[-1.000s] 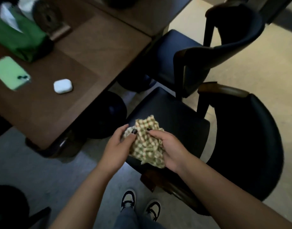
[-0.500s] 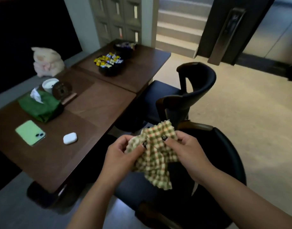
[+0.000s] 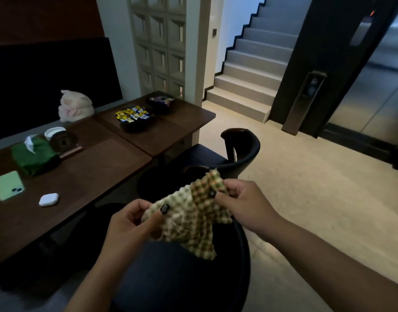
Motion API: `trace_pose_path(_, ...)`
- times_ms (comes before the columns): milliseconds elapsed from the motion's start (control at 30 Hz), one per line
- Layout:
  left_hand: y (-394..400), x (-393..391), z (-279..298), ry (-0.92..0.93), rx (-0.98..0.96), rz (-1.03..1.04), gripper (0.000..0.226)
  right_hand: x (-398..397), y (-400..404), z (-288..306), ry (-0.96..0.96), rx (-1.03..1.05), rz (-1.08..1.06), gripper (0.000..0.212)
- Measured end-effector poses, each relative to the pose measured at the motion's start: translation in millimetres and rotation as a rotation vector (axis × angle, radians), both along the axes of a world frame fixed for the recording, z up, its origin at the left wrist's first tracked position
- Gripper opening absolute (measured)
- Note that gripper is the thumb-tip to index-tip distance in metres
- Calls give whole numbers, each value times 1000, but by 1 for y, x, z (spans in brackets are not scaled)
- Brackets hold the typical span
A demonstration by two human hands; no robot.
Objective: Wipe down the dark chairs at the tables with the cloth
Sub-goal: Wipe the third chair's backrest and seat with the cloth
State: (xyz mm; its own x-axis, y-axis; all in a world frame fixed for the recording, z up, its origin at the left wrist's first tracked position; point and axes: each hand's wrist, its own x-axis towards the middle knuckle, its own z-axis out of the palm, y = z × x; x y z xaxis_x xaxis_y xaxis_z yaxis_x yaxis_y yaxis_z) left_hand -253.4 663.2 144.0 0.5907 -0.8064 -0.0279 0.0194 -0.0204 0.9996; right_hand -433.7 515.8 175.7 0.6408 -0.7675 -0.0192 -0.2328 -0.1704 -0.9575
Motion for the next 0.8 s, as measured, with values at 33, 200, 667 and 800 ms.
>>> trace_pose_path(33,-2,-6,2,-2,-5,9,12,-3,-4,5,3,-19,9,17)
trace_pose_path(200,-13,-16,12,-1,-8,30,8,-3,-7,25,-45,-107,29,23)
trace_pose_path(667,-27,10,35,167,-15,57,23,30,-14,63,-288,-336,174,20)
trace_pose_path(800,-43,4,36,313,-79,-56,28,48,-30,97,-126,-537,533,8)
